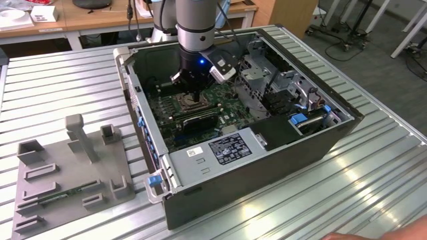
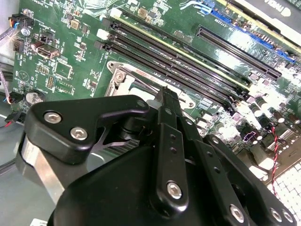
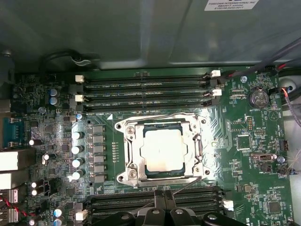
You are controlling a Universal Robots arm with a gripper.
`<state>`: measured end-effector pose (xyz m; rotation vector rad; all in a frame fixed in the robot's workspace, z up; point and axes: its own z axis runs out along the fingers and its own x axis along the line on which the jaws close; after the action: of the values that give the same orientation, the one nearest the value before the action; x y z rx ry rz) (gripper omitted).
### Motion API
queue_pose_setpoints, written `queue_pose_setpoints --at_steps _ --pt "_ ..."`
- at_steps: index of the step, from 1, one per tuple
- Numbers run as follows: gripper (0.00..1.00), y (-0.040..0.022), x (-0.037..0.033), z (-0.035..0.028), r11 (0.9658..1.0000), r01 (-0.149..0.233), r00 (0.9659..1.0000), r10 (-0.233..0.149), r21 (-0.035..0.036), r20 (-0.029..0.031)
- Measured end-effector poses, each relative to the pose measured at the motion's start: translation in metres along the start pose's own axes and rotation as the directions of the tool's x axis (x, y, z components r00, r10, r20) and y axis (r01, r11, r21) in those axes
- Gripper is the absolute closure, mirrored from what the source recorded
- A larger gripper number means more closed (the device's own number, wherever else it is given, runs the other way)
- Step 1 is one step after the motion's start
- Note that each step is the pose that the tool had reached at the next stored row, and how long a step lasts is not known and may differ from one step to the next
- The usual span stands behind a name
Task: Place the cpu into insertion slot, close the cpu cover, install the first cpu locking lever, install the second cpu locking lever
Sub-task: 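Install the second cpu locking lever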
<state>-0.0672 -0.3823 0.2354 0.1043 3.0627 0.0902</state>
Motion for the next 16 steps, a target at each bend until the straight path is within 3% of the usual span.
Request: queue_pose_setpoints --at_steps 10,16 --pt "0.89 0.0 0.0005 0.0 1.0 0.0 1.0 0.0 0.0 0.0001" --pt "0.89 -0.0004 0.0066 -0.0003 1.0 0.0 1.0 0.0 0.0 0.0001"
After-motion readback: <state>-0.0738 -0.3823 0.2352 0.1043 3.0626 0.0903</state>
